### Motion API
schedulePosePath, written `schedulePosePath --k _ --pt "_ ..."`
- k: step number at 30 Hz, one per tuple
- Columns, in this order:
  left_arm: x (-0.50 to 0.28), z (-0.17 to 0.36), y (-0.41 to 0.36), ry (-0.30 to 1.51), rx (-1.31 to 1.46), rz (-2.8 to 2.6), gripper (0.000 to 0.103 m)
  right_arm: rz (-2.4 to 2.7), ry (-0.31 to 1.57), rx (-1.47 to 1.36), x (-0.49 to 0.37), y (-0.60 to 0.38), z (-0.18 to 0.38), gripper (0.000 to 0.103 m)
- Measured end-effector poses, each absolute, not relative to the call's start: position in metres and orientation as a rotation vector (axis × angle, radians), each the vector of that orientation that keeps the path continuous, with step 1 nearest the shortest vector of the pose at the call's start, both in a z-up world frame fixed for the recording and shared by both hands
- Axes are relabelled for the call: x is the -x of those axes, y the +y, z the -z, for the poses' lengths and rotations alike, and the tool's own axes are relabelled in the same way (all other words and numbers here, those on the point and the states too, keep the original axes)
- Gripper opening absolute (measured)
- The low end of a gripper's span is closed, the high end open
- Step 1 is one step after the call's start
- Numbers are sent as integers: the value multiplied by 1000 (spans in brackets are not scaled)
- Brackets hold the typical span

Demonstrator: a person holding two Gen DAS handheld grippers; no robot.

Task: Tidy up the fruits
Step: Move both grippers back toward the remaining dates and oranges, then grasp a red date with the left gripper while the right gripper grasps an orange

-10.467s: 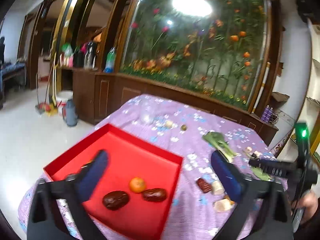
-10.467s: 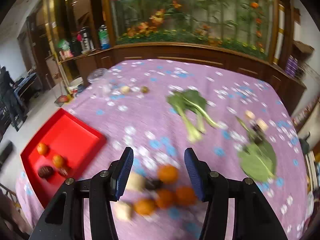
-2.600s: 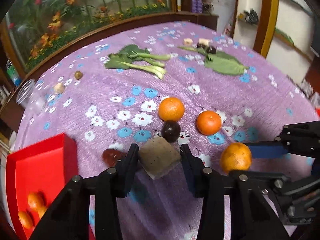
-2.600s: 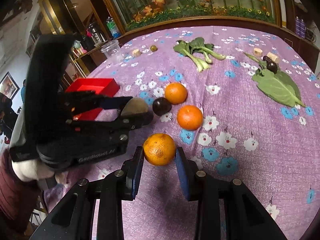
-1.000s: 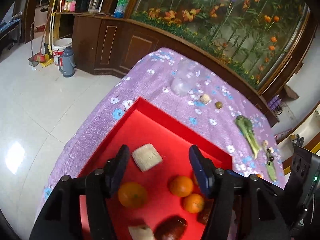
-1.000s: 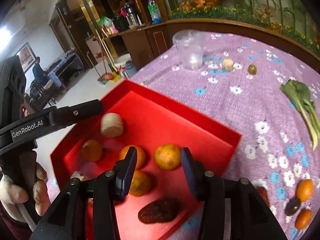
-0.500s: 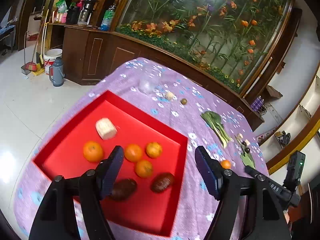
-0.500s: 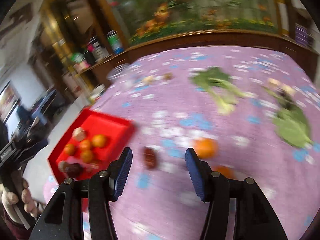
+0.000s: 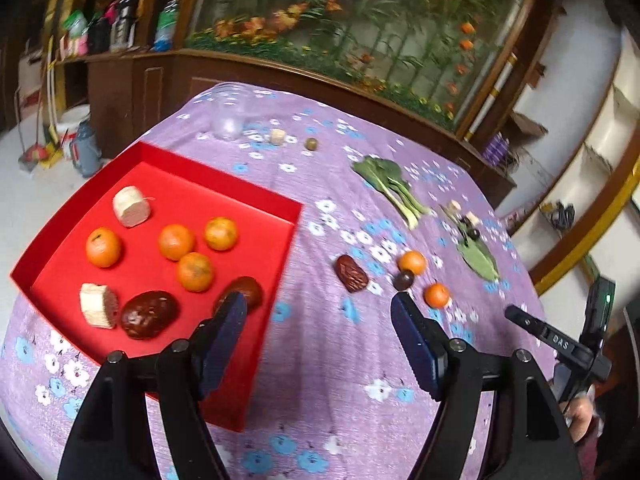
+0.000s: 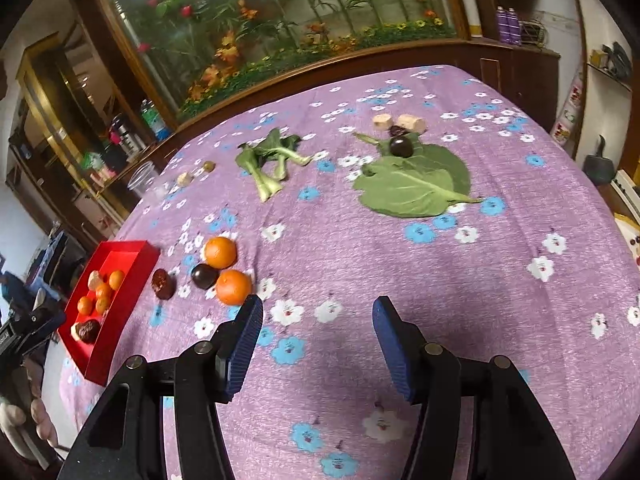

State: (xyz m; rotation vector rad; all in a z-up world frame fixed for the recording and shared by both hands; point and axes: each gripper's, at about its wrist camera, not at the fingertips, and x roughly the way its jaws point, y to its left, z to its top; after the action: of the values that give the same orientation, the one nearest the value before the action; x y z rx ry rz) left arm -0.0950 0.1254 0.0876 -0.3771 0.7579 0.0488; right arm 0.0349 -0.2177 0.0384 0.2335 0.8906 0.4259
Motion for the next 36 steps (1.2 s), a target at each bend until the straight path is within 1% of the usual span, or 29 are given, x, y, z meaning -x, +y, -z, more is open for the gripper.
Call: schedulePosePath --k 3,10,17,19,21,31,33,36 --pt "88 -87 111 775 337 -31 76 -471 894 -210 -36 -201 -35 62" --pt "68 -76 84 808 251 0 76 -565 906 -152 -48 -152 -26 62" --pt "32 -53 80 843 235 1 76 -579 870 13 -57 -114 -21 62" --pt "22 -47 79 853 236 6 70 -567 862 61 -59 -106 -18 62" --pt "13 -42 77 870 231 3 60 -569 865 77 -62 -103 -14 62" --pt "-32 -11 61 943 146 -15 58 -593 893 81 -74 -99 -1 62" --pt "-35 -6 62 958 147 -16 53 -599 907 80 -75 -99 2 62" --pt "-36 -3 60 945 132 -28 52 -600 908 84 -75 -98 2 62"
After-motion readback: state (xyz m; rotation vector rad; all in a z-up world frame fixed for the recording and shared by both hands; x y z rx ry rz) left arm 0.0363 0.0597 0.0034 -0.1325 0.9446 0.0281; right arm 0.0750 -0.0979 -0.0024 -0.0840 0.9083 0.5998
